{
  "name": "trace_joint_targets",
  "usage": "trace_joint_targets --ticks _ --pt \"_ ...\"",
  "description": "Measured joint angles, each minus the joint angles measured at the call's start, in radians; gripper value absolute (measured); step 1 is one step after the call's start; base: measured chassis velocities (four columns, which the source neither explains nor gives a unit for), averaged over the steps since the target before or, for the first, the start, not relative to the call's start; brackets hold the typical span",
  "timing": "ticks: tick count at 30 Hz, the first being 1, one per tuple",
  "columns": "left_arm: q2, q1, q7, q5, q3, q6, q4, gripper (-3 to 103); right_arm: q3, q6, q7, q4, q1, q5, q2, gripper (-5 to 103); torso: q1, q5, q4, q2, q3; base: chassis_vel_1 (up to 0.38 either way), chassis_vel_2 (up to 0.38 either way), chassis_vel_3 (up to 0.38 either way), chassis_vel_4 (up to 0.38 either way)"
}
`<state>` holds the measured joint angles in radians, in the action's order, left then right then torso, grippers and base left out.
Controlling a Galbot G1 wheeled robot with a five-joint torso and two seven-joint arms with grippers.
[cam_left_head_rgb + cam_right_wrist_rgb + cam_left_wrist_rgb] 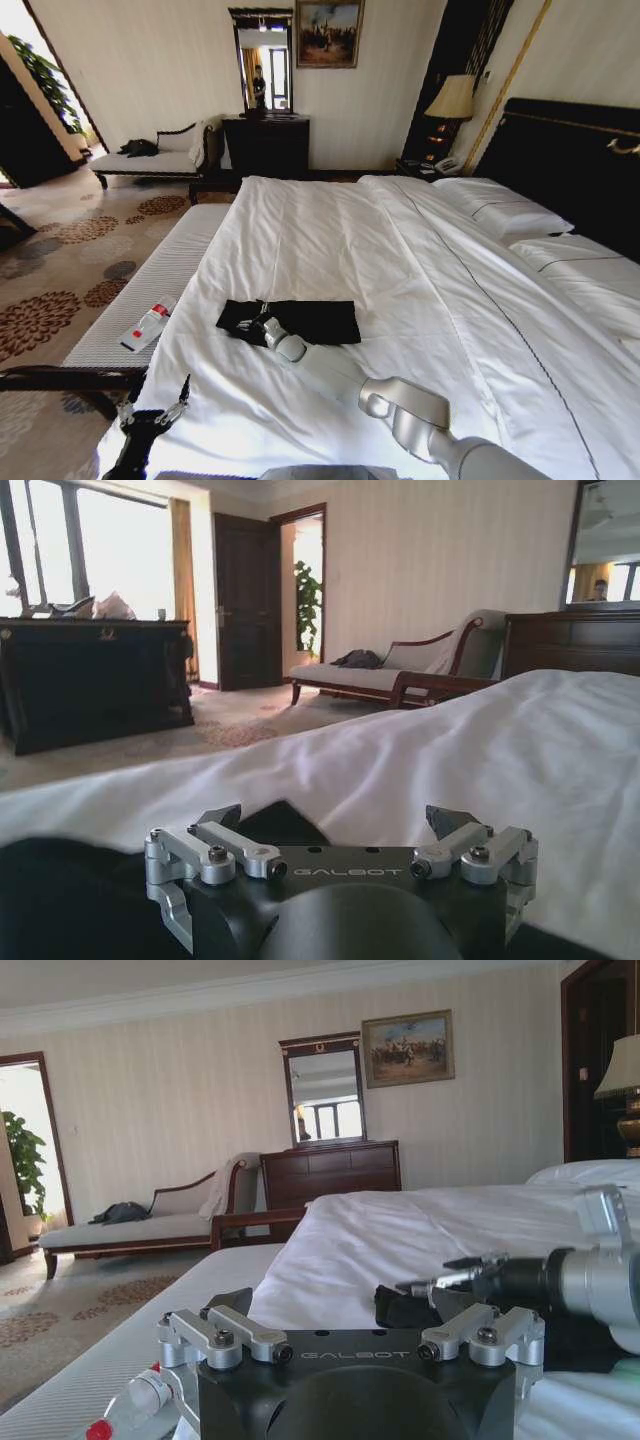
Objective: Fold the clothes on the bed.
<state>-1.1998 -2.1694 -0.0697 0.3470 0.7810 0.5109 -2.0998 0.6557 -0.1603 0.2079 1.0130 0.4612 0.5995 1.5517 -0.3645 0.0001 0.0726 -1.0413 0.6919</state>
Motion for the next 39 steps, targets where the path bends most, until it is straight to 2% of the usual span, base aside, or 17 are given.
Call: trace_joint_targets --ticks 5,11,15,17,19,24,29,33,39 --pt "0.000 0.000 0.000 0.000 0.000 0.000 0.000 100 -0.027 0.064 0.061 0.199 0.006 0.112 -0.100 100 0.000 0.0000 0.0007 0.000 0.000 0.000 0.000 0.000 0.000" --pt "0.000 0.000 0.000 0.000 0.000 0.000 0.000 100 0.000 0.069 0.068 0.249 0.054 0.112 -0.124 100 0.000 0.0000 0.0005 0.000 0.000 0.000 0.000 0.000 0.000" --pt "0.000 0.000 0.000 0.000 0.000 0.000 0.000 100 -0.006 0.067 0.066 0.275 0.110 0.071 -0.134 100 0.000 0.0001 0.0003 0.000 0.000 0.000 0.000 0.000 0.000" --pt "0.000 0.000 0.000 0.000 0.000 0.000 0.000 100 -0.054 0.062 0.061 0.288 0.140 0.043 -0.144 100 0.000 0.0001 0.0003 0.000 0.000 0.000 0.000 0.000 0.000" --pt "0.000 0.000 0.000 0.000 0.000 0.000 0.000 100 -0.155 0.061 0.060 0.347 0.173 0.030 -0.173 100 0.000 0.0001 0.0007 0.000 0.000 0.000 0.000 0.000 0.000" --pt "0.000 0.000 0.000 0.000 0.000 0.000 0.000 100 -0.219 0.064 0.056 0.373 0.195 0.032 -0.209 100 0.000 0.0001 0.0008 0.000 0.000 0.000 0.000 0.000 0.000" --pt "0.000 0.000 0.000 0.000 0.000 0.000 0.000 100 -0.267 0.032 0.024 0.290 0.242 -0.028 -0.213 100 0.000 0.0001 0.0005 0.000 0.000 0.000 0.000 0.000 0.000" --pt "0.000 0.000 0.000 0.000 0.000 0.000 0.000 100 -0.357 0.036 0.032 0.347 0.296 -0.026 -0.237 100 0.000 0.0001 0.0005 0.000 0.000 0.000 0.000 0.000 0.000" --pt "0.000 0.000 0.000 0.000 0.000 0.000 0.000 100 -0.406 0.044 0.044 0.377 0.346 -0.022 -0.286 100 0.000 0.0001 0.0005 0.000 0.000 0.000 0.000 0.000 0.000"
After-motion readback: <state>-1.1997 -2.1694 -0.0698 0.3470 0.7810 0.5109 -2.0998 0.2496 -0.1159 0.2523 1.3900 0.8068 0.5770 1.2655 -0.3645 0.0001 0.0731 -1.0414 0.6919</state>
